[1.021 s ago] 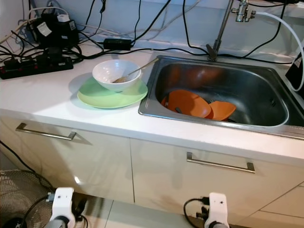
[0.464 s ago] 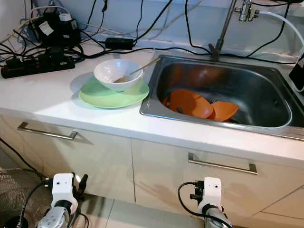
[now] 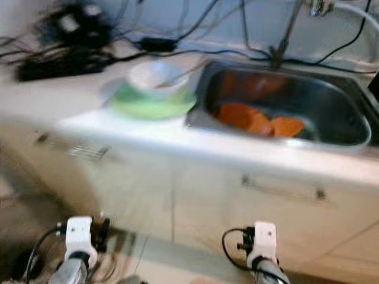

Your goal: Kitchen organization

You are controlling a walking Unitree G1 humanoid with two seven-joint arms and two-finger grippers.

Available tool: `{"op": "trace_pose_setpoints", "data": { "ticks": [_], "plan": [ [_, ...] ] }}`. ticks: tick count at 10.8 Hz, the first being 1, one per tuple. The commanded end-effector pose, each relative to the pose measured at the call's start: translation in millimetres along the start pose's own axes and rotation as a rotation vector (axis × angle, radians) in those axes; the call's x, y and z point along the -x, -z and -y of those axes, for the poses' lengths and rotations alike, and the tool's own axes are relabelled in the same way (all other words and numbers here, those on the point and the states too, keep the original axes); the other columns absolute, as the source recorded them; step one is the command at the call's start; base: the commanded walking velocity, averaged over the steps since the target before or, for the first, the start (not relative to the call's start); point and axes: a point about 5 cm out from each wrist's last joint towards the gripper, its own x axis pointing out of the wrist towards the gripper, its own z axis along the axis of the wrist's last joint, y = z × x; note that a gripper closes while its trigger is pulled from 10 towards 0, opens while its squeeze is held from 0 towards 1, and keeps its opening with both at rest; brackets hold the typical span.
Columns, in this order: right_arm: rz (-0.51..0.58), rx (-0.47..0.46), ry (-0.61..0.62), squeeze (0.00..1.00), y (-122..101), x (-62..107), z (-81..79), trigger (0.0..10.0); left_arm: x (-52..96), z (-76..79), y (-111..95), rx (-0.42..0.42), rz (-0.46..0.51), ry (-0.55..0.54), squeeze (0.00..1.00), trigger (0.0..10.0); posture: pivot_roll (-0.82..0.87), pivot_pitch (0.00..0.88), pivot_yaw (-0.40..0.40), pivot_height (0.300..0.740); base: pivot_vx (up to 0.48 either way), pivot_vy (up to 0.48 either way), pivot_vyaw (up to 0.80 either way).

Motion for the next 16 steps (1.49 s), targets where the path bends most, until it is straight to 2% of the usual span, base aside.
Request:
{"op": "trace_pose_setpoints", "data": {
  "ticks": [1, 4, 7, 8, 10, 12, 13, 15, 16],
  "plan": [
    [-0.011, -0.012, 0.009, 0.0, 5.4, 2.8, 2.5, 10.0, 0.3, -0.9, 2.0, 0.001, -0.016, -0.009, 0.0, 10.0, 0.23, 0.0, 0.003, 0.725, -0.345, 0.0, 0.0],
    [-0.017, -0.008, 0.004, 0.0, 6.1, 2.9, 2.3, 10.0, 0.0, -0.6, 3.8, -0.004, -0.035, -0.02, 0.0, 10.0, 0.23, 0.0, -0.001, 0.725, 0.0, 0.0, 0.0],
    [-0.025, -0.013, -0.015, 0.0, 3.0, 0.7, 1.8, 10.0, -1.9, 8.9, 2.1, 0.061, -0.028, 0.007, 0.0, 10.0, 0.24, 0.0, -0.025, 0.725, 0.0, 0.0, 0.0],
    [-0.028, -0.009, -0.015, 0.0, 2.6, 0.5, 2.1, 10.0, -2.2, 6.0, 2.4, 0.071, -0.033, -0.026, 0.0, 10.0, 0.24, 0.0, -0.031, 0.725, 0.262, 0.0, 0.0],
    [-0.032, -0.001, -0.006, 0.0, 2.4, 0.5, 4.1, 10.0, -3.2, 6.6, 1.2, 0.065, -0.031, -0.02, 0.0, 10.0, 0.23, 0.0, -0.036, 0.725, 0.268, 0.0, 0.0],
    [0.018, -0.016, 0.015, 0.0, -5.7, -0.8, 7.7, 10.0, -8.6, 11.2, -14.1, 0.025, 0.058, 0.006, 0.0, 10.0, 0.23, 0.0, -0.034, 0.725, 0.0, 0.0, 0.0],
    [0.127, 0.037, 0.054, 0.0, -25.4, -3.4, 12.6, 10.0, -16.9, 16.1, -38.4, -0.021, 0.175, 0.034, 0.0, 10.0, 0.23, 0.0, -0.025, 0.725, 0.0, 0.0, 0.0],
    [0.301, 0.04, 0.043, 0.0, -57.7, -6.4, 11.7, 10.0, -24.2, 19.4, -69.5, -0.064, 0.316, 0.054, 0.0, 10.0, 0.22, 0.0, -0.015, 0.725, 0.0, 0.0, 0.0],
    [0.489, 0.113, -0.019, 0.0, -94.8, -6.8, -4.0, 10.0, -29.4, 28.3, -111.2, -0.097, 0.493, 0.078, 0.0, 10.0, 0.22, 0.0, -0.008, 0.725, 0.0, 0.0, 0.0]
  ]
}}
